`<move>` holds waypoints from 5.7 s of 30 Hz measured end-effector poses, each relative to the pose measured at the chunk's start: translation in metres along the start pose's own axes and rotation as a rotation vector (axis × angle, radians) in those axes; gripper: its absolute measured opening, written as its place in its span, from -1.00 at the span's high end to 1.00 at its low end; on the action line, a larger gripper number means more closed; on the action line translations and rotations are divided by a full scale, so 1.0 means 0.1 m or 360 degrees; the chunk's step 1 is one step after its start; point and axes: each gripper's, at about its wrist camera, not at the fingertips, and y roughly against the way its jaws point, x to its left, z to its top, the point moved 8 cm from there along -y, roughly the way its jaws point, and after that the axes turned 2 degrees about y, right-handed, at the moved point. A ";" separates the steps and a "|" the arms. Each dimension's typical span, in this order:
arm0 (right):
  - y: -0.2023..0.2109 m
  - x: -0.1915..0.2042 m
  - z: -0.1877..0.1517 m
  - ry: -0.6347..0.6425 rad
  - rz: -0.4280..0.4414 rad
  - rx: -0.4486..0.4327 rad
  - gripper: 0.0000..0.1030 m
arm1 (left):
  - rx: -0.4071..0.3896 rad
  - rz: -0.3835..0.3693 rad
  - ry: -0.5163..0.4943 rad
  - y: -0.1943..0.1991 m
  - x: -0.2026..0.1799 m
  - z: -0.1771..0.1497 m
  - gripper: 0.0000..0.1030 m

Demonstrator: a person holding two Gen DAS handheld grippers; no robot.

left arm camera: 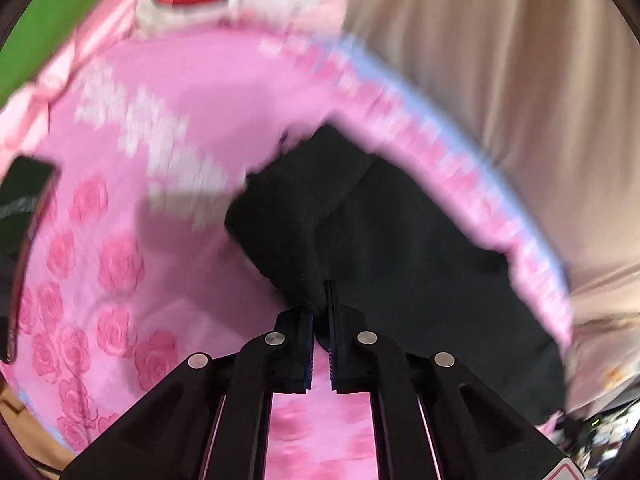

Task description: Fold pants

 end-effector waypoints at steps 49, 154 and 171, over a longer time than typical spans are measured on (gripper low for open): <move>-0.13 0.05 0.02 0.0048 0.0079 0.0055 -0.53 | -0.0250 0.0035 -0.0518 0.33 -1.12 -0.71 0.35; -0.26 4.58 -1.78 0.1018 0.0700 0.0274 0.57 | -0.0409 -0.0174 -0.0759 -0.16 -1.72 -1.26 -0.44; -0.16 4.02 -1.89 0.1363 0.0207 -0.0019 -0.63 | -0.0456 -0.0171 -0.0752 -0.11 -1.72 -1.30 -0.51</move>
